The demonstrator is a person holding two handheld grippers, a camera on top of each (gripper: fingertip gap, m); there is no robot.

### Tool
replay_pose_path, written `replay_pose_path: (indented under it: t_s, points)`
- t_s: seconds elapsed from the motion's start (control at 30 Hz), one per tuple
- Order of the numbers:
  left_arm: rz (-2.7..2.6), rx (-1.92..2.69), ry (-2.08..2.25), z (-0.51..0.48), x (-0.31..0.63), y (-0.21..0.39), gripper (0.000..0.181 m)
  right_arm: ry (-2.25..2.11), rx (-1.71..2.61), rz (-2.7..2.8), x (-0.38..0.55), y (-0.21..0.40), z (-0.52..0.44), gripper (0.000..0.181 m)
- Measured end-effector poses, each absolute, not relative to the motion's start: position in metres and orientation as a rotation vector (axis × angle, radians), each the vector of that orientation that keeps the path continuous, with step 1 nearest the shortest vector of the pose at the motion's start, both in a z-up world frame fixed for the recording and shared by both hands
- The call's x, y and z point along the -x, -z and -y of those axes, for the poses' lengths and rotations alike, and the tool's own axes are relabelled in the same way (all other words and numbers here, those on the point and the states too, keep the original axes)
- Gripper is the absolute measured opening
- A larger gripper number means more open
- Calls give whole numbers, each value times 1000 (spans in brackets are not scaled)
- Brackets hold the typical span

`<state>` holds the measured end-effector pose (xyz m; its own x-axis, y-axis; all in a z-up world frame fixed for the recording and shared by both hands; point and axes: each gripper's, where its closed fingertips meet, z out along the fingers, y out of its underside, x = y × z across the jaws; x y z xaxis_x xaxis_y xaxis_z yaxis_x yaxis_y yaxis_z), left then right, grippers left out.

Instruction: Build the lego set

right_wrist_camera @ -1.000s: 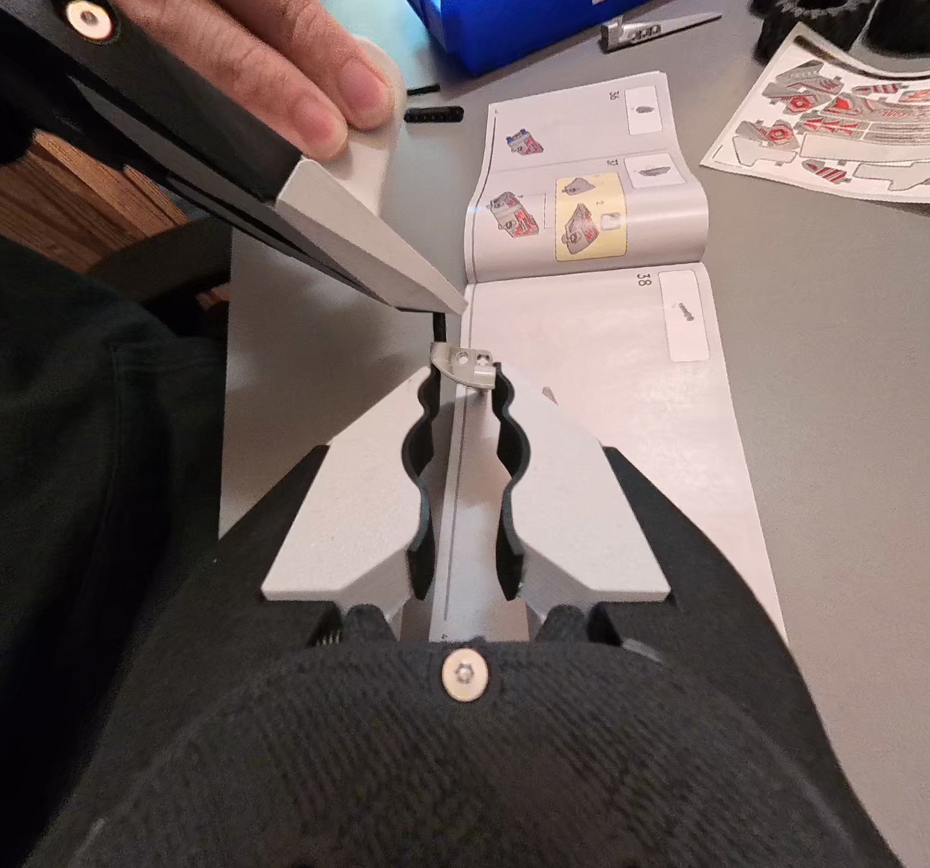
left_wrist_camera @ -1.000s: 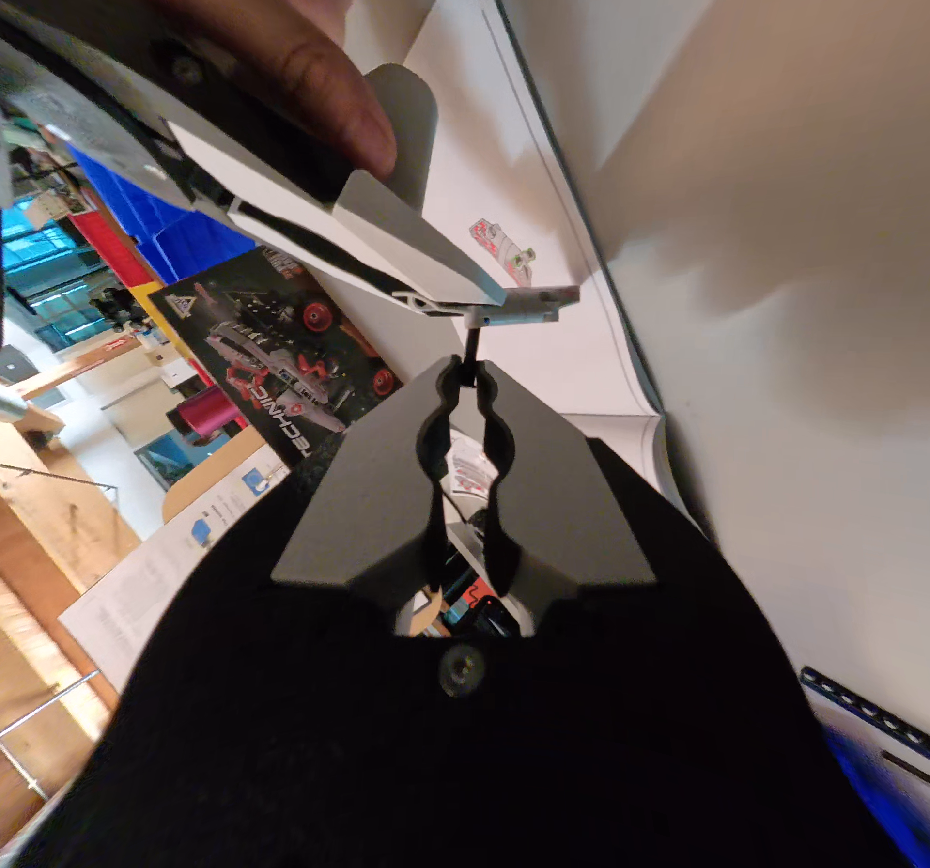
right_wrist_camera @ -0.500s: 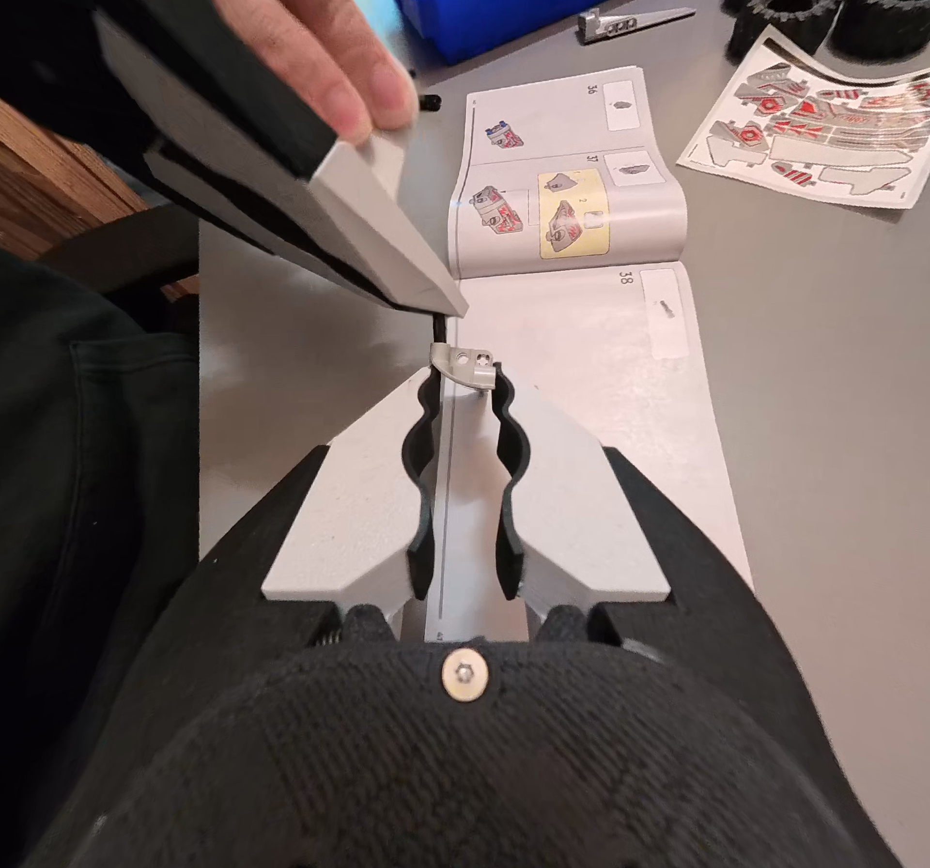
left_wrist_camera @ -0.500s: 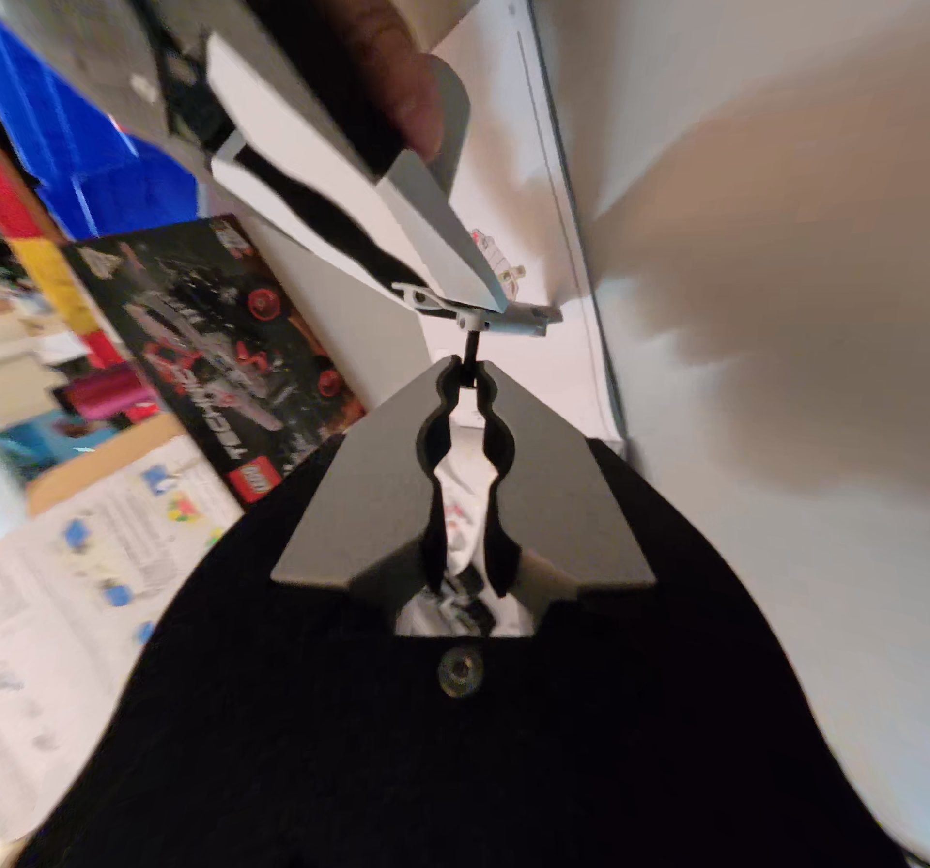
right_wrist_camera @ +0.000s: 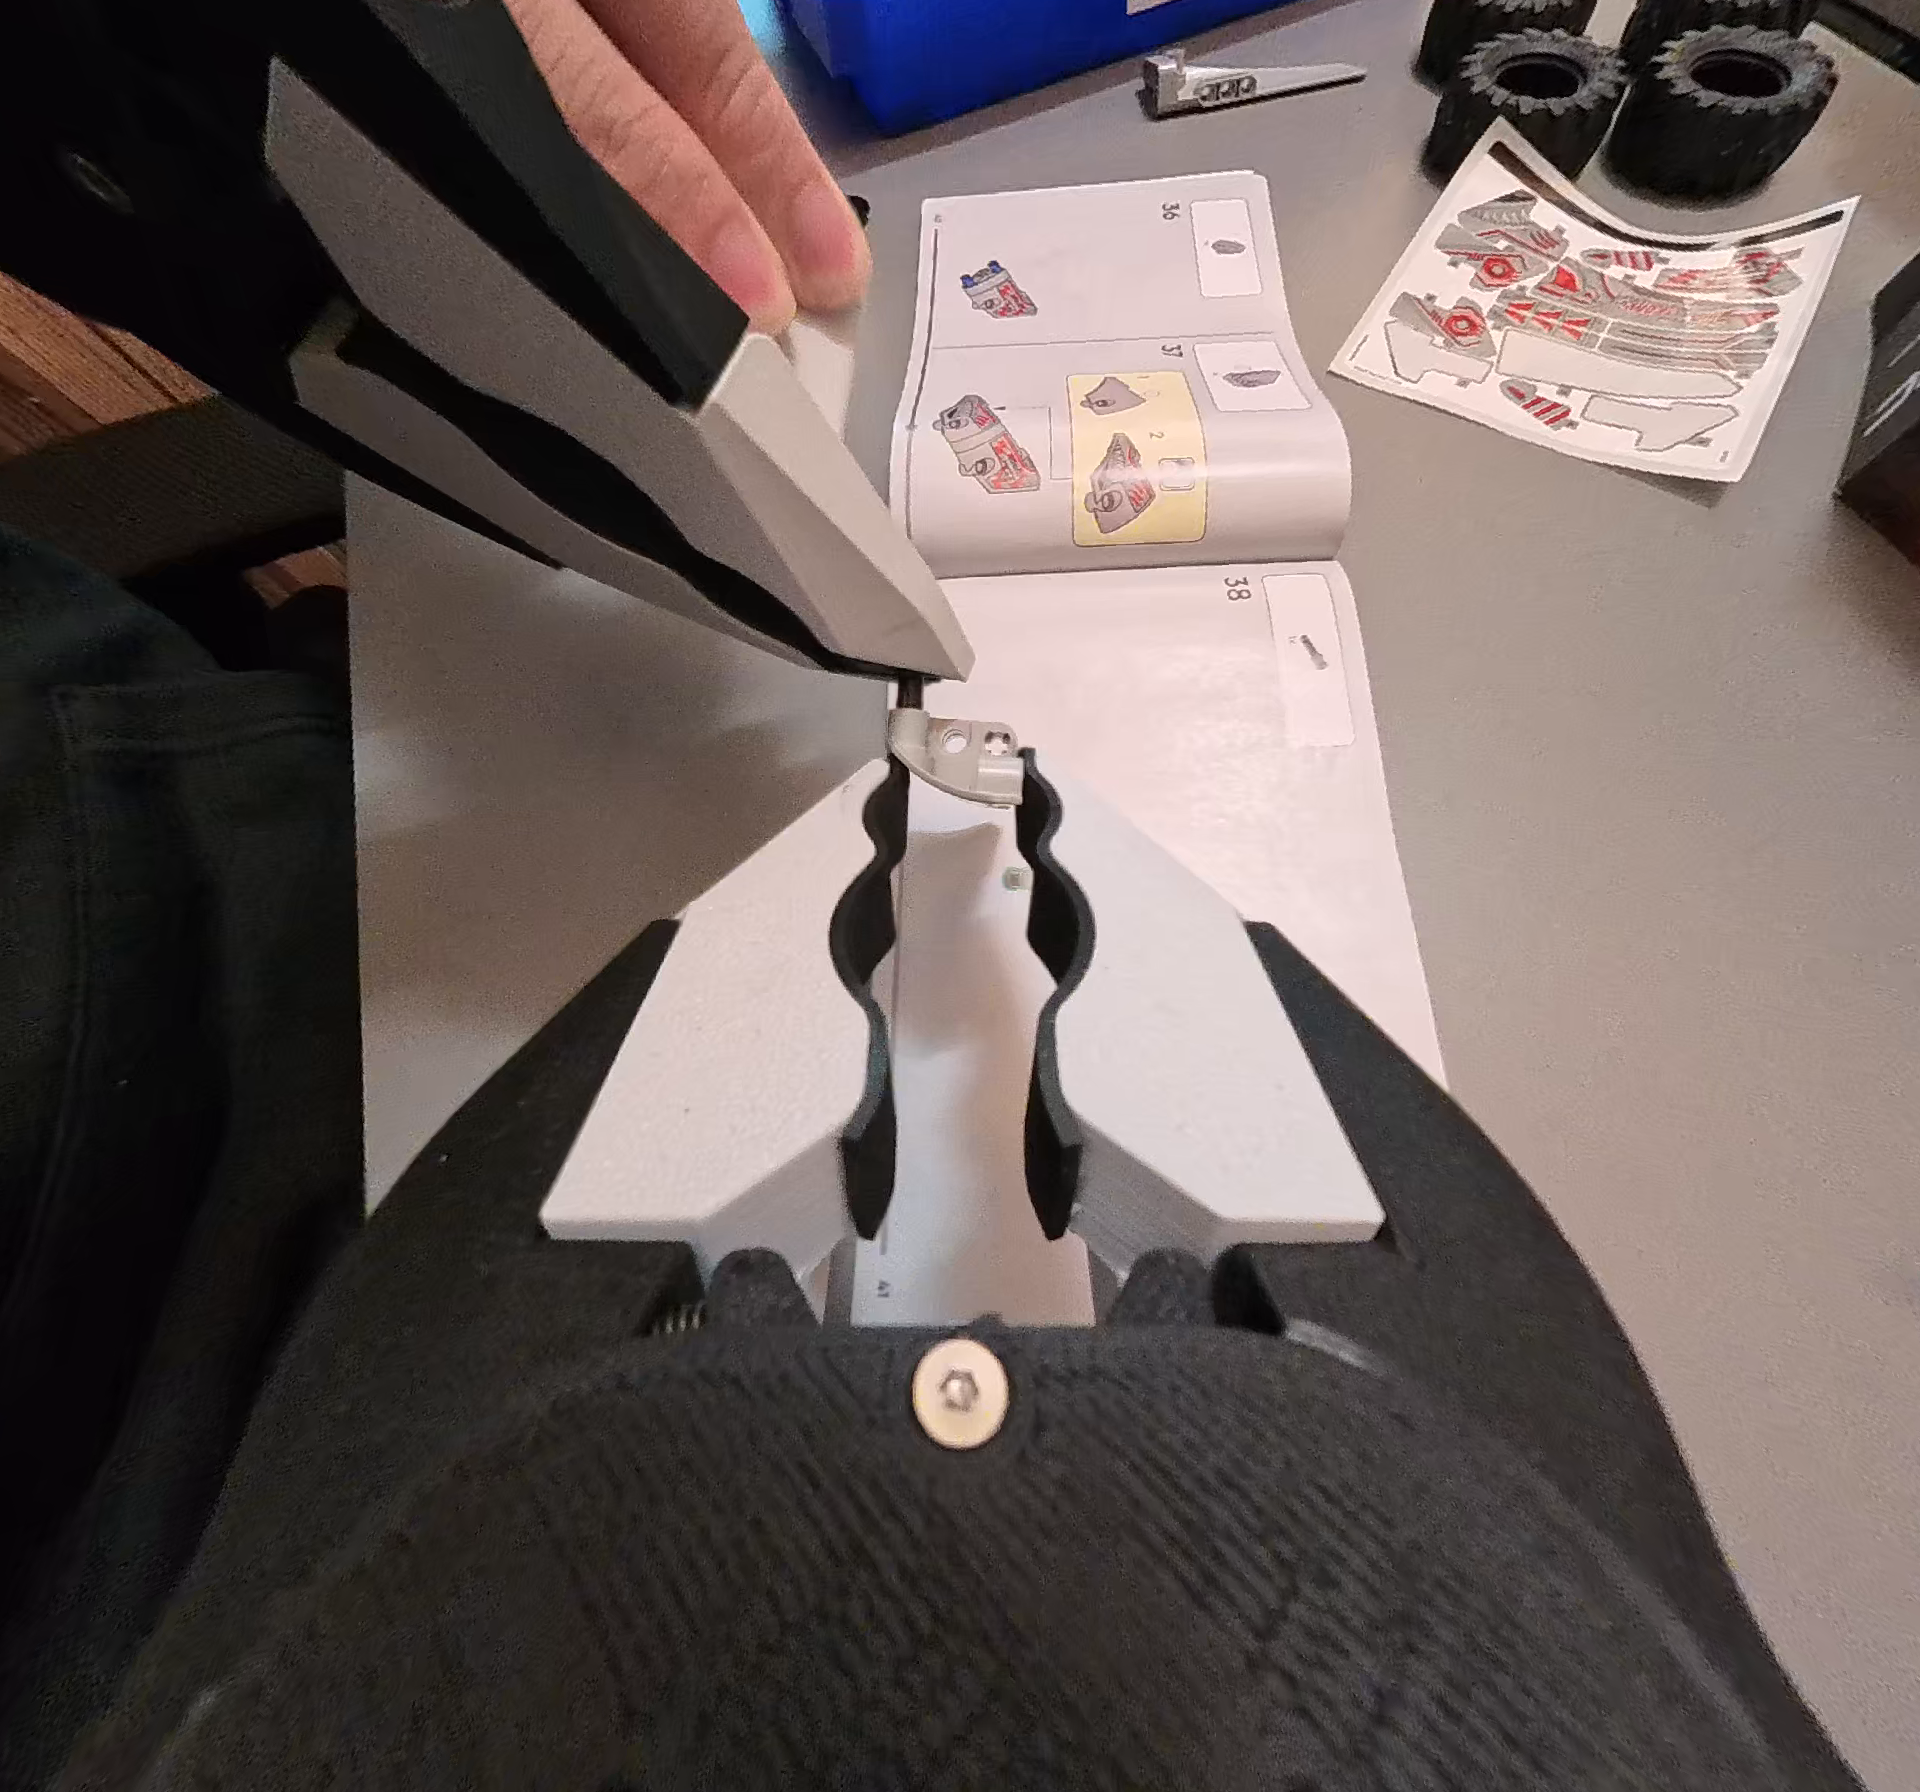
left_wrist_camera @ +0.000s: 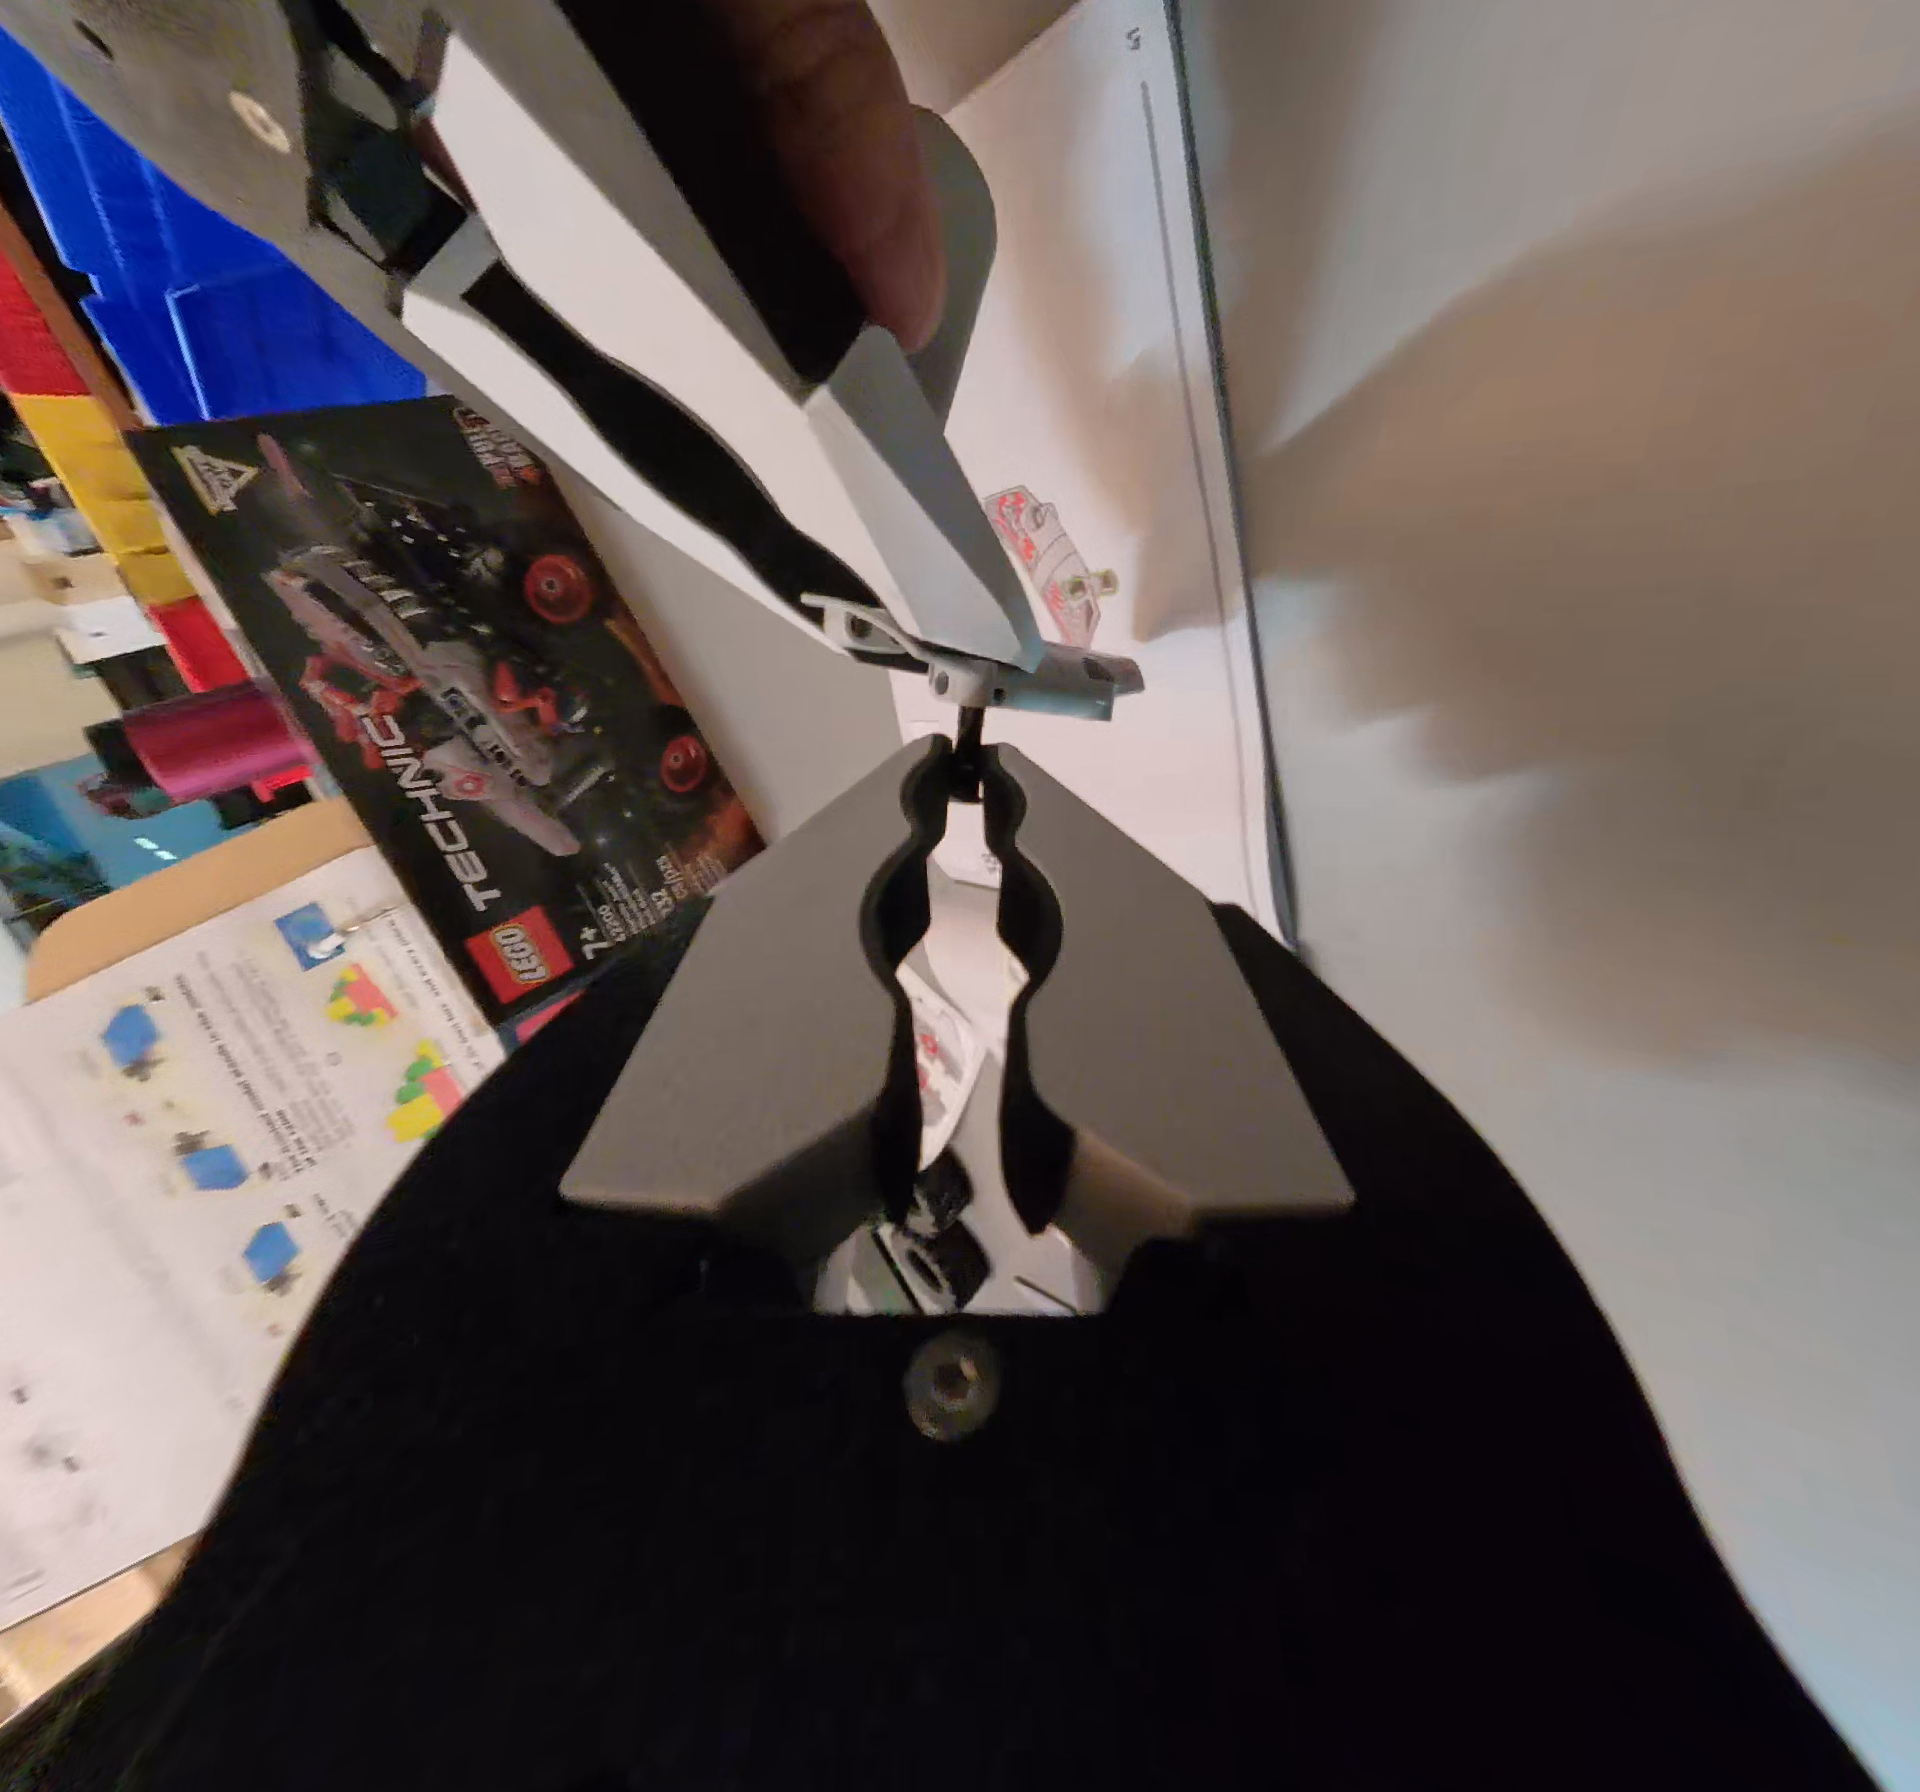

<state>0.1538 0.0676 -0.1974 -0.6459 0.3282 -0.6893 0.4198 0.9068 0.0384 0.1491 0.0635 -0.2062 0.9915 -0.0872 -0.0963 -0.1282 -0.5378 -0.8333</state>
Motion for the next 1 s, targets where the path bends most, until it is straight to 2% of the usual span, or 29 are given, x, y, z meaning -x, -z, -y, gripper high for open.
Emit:
replay_pose_path:
  t_s: [0.1,0.23,0.3,0.37,0.47,0.57,0.67,1.0]
  points:
    - [-2282,-449,217,-67,-162,195,3,-50,2104,-201,-156,204,-63,18]
    - [-2270,-86,482,-67,-168,175,9,-151,1917,-302,-161,181,-62,17]
    - [-2253,69,554,-73,-170,172,34,-120,1881,-338,-170,176,-56,16]
    - [-2238,213,676,-73,-169,170,40,-127,1854,-350,-172,173,-54,16]
    - [-2237,353,930,-63,-166,168,35,-156,1822,-352,-171,173,-59,16]
    - [-2200,512,1062,-65,-171,166,38,-181,1812,-350,-167,173,-63,16]
    - [-2139,482,1101,-64,-169,161,28,-162,1791,-367,-169,166,-63,16]
    - [-2045,446,1172,-67,-167,153,22,-149,1760,-315,-166,160,-64,16]
